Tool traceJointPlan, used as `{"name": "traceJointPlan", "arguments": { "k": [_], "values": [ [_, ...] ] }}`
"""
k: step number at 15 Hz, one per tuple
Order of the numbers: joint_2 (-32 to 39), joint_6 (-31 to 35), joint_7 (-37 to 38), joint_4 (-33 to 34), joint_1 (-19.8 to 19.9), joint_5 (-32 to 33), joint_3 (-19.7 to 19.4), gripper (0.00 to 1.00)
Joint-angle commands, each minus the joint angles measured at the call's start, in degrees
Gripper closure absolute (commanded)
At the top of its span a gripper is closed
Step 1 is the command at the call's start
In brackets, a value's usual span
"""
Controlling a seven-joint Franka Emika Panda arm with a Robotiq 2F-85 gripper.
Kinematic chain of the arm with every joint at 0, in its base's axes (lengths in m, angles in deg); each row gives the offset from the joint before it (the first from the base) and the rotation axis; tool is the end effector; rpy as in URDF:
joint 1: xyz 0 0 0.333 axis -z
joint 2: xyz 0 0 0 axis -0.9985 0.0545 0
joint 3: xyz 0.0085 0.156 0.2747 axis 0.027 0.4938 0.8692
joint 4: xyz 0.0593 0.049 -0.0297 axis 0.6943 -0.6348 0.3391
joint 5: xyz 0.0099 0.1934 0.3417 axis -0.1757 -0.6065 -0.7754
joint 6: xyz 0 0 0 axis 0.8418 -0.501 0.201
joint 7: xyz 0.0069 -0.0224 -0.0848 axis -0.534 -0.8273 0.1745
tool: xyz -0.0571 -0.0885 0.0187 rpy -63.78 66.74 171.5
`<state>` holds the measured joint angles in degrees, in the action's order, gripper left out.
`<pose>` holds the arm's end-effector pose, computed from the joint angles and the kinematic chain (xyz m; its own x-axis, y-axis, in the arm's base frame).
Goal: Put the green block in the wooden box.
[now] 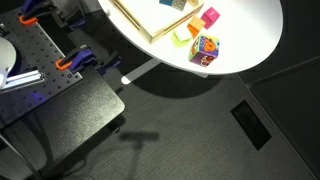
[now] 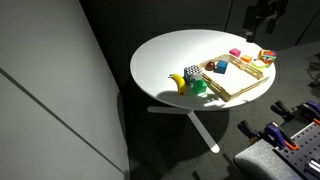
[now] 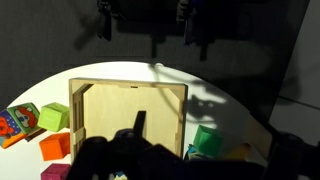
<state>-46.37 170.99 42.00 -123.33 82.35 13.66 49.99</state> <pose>0.4239 0.0855 0.4263 0.9849 0.0213 -0.1716 0.0316 -0.9978 0.0576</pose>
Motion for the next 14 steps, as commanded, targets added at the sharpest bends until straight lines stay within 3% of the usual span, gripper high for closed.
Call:
{"name": "traceJointPlan", "arguments": {
  "k": [1, 8, 14],
  "values": [
    [3.85, 3.87, 3.08, -0.06, -0.07, 0.70, 1.01, 0.00],
    [9.12, 16.66, 0.59, -2.81, -1.40, -0.55, 0.83, 0.00],
    [10.73, 17.50, 1.25, -2.88, -1.65, -0.03, 0.71, 0.00]
  ]
}}
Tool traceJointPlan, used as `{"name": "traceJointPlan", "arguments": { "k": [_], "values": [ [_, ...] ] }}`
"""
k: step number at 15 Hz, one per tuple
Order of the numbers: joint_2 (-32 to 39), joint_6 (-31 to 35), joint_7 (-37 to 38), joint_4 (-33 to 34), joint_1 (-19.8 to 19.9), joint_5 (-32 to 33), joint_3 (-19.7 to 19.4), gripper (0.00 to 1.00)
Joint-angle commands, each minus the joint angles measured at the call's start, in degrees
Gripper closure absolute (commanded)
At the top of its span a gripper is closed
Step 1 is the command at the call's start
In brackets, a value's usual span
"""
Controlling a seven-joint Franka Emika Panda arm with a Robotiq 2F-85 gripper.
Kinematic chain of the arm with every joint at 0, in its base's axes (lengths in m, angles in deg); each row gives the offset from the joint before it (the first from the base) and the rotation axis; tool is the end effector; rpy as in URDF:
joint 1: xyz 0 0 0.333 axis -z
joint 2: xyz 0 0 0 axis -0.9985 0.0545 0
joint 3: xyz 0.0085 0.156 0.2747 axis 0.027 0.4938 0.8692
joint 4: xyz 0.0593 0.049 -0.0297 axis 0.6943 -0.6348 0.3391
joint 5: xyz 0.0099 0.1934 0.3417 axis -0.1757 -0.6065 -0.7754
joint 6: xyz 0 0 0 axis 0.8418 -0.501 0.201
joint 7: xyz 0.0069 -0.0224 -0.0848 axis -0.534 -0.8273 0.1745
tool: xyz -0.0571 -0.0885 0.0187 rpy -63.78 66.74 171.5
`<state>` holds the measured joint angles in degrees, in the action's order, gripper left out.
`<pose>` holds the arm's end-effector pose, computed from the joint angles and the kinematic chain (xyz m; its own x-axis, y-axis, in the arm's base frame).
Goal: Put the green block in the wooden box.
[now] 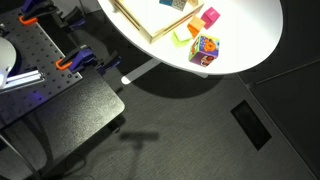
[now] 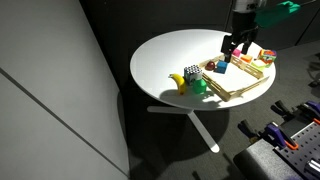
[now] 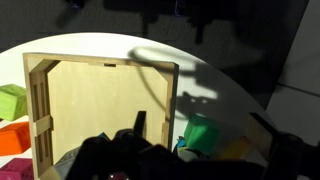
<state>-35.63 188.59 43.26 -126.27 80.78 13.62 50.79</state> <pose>0.4513 0.1092 0.3423 0.9931 0.0492 -0.1064 0.0526 -0.9982 0.0294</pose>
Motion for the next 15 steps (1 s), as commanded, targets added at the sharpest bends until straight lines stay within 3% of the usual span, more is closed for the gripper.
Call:
{"name": "traceJointPlan", "arguments": {
  "k": [1, 6, 15],
  "values": [
    [0.01, -0.09, -0.01, 0.06, -0.08, 0.01, -0.09, 0.00],
    [2.04, 0.39, 0.60, 0.52, 0.04, 0.46, -0.08, 0.00],
    [12.43, 13.99, 1.86, 0.98, -1.64, 0.32, 0.27, 0.00]
  ]
}}
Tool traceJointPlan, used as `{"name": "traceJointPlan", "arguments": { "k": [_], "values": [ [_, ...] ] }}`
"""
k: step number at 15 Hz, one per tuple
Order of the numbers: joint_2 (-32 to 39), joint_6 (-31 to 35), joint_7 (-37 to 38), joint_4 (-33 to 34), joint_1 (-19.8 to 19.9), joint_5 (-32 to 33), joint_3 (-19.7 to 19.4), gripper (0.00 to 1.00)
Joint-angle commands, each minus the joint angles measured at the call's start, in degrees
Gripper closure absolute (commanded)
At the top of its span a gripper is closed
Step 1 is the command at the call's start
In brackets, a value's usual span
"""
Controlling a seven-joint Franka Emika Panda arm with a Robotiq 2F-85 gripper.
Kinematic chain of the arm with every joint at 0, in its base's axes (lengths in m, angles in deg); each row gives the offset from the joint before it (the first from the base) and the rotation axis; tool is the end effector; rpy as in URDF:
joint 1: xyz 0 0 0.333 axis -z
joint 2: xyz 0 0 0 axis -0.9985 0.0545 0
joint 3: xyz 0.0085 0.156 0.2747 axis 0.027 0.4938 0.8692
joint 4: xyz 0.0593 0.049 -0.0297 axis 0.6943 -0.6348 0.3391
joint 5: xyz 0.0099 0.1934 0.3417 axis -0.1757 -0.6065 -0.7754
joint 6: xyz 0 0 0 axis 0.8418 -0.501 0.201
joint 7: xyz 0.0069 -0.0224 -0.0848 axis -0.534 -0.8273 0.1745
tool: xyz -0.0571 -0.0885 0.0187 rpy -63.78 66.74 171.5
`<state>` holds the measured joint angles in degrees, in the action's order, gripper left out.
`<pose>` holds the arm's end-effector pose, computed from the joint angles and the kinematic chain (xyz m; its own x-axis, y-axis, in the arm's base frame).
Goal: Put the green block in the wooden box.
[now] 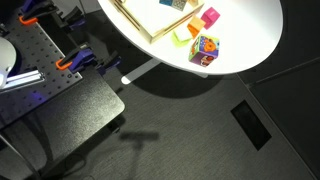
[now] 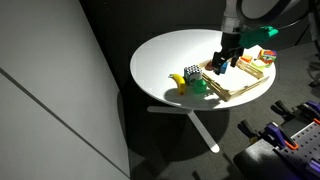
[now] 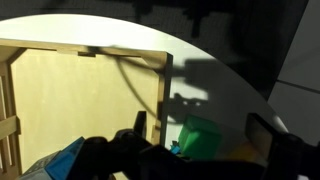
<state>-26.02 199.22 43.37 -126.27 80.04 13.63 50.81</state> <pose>0.4668 0.1199 0.2777 0.9938 0.0629 -0.0915 0.0637 -0.9980 0.0054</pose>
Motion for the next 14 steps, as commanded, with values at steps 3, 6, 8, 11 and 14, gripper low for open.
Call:
{"name": "traceJointPlan", "arguments": {
  "k": [3, 6, 8, 11, 14],
  "values": [
    [6.01, 7.37, 2.48, 1.79, -2.07, 0.51, 0.16, 0.00],
    [8.78, 10.37, 3.94, 2.98, -3.31, 1.86, -0.41, 0.00],
    [10.48, 12.05, 5.16, 3.99, -4.10, 3.02, -0.92, 0.00],
    [13.06, 13.65, 7.56, 5.91, -5.42, 5.16, -2.11, 0.00],
    [15.05, 14.05, 9.88, 7.55, -6.86, 6.93, -3.58, 0.00]
  ]
}}
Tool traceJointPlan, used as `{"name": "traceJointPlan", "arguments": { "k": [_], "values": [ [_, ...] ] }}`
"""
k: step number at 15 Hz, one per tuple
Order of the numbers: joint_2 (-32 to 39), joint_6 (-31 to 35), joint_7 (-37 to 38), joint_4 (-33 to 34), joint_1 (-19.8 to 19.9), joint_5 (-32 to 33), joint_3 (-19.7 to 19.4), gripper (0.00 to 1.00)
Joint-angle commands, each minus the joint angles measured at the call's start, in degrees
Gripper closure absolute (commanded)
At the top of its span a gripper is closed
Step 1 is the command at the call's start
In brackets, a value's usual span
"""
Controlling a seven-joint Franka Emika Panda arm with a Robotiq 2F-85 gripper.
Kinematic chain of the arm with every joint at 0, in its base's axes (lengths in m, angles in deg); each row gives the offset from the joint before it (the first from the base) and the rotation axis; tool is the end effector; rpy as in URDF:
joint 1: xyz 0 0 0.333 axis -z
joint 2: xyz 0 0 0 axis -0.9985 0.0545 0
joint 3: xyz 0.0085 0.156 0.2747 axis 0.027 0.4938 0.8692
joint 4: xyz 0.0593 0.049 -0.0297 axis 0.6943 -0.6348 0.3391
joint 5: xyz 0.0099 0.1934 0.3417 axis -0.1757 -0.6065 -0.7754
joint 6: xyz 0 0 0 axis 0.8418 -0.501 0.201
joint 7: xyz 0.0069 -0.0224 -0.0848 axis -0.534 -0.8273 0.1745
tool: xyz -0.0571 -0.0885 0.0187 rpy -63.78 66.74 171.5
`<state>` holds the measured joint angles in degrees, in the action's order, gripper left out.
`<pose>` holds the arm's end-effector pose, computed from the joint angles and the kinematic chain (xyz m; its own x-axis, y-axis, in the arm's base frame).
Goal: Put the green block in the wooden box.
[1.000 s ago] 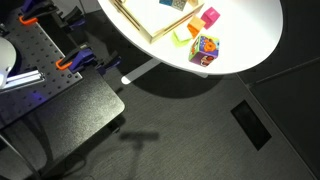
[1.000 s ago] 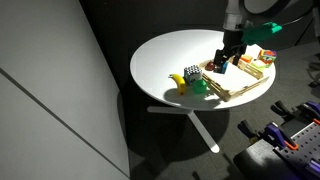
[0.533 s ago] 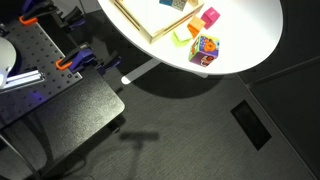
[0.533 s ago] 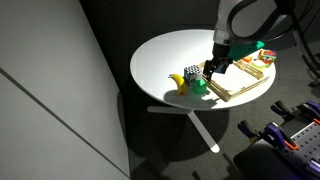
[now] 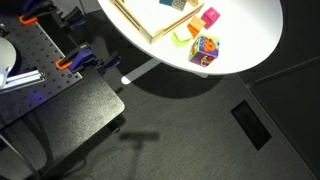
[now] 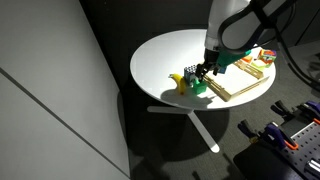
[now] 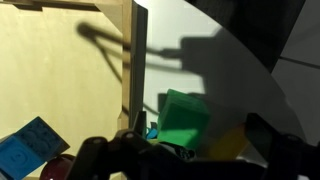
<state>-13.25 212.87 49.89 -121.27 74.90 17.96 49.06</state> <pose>0.4970 0.1620 0.2180 0.9975 0.0693 0.0147 0.0692 -0.9976 0.0032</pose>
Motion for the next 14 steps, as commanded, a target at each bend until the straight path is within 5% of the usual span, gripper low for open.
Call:
{"name": "traceJointPlan", "arguments": {
  "k": [1, 14],
  "values": [
    [2.84, 0.43, 4.07, 2.90, -2.20, 3.12, -2.37, 0.00],
    [9.92, 2.76, 4.77, 7.00, -4.99, 3.56, -5.11, 0.00]
  ]
}}
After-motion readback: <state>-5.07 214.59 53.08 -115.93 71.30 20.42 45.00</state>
